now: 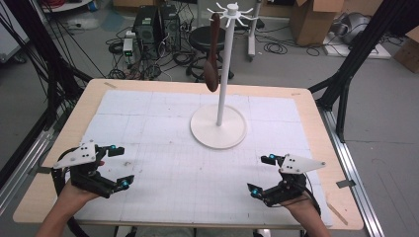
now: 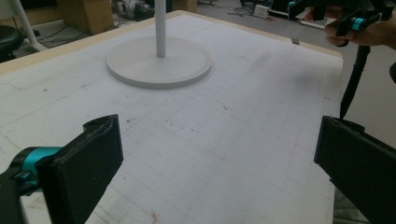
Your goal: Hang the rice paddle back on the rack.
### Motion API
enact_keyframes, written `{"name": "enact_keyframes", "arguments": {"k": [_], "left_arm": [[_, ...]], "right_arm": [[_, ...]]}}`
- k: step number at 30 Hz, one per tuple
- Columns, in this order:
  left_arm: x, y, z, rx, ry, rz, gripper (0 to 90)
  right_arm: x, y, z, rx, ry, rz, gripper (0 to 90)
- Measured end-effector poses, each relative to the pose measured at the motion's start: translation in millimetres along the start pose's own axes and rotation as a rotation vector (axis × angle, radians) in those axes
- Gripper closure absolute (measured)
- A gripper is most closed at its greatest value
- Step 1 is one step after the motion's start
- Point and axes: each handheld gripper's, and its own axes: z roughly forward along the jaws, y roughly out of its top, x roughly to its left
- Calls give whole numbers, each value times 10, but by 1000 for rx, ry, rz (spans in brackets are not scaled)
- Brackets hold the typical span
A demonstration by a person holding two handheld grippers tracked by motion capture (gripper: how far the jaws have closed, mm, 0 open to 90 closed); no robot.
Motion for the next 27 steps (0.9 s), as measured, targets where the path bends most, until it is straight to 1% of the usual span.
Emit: {"name": "enact_keyframes", "arguments": {"k": [2, 13, 24, 27], "left_arm": [[-5, -16, -1, -3, -1, -3, 17], [-10, -51, -29, -28, 2, 9, 17], [-7, -78, -44, -36, -9, 15, 17], [-1, -83, -45, -37, -9, 11, 17]], "right_arm": [[4, -1, -3, 1, 2, 1, 5], [19, -12, -8, -11, 5, -4, 5], [30, -9, 3, -18, 10, -2, 5], [27, -9, 3, -20, 10, -3, 5]]}}
